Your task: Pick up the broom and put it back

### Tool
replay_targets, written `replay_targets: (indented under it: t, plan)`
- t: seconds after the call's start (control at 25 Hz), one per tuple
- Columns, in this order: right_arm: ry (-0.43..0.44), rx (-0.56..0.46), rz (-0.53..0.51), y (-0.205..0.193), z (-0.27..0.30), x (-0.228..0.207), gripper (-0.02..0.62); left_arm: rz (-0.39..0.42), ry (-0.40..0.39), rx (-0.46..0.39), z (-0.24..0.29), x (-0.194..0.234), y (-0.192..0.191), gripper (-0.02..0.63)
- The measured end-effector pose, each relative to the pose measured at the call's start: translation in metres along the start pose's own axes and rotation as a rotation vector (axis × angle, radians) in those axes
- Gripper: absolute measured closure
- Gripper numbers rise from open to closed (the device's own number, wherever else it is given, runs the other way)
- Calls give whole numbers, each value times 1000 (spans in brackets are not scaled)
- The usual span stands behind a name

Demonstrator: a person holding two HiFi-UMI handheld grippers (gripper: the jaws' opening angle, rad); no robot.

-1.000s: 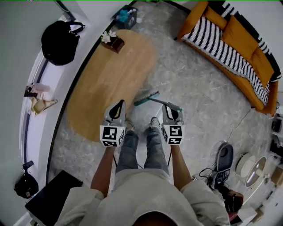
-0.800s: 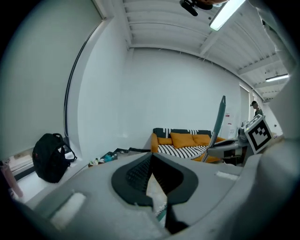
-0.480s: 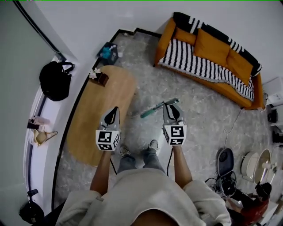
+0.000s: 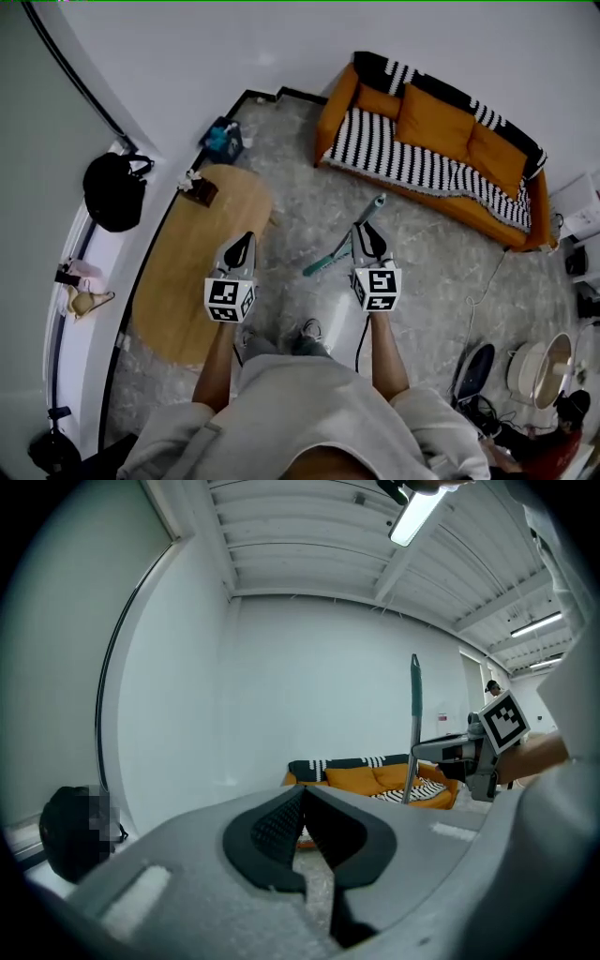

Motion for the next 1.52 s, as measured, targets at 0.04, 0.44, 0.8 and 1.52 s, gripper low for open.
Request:
replay_targets:
  t: [0.04,0.44,0.8,1.52]
  plan:
    - [0,-3,-3,1,0,-6,514,-4,1,3,3,-3,-1,611]
    - [-16,10,-20,0,33,-47,514,-13,-43,25,66,-13,-8,611]
    - [-3,31,-42,5,111,-88,514,-53,-48,-5,167,12,-2,611]
    - [275,68,-125,10,283,-45,514,-135,306,-2,173,137,-15,611]
Point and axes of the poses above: the fingertips, and each gripper's own axes: z forward along the fingers, x to its left, y out of its top, the point moved 4 cm from there along -z, backward along the fingers, and after that the axes turned 4 degrees about -x, right-handed, at the moved point
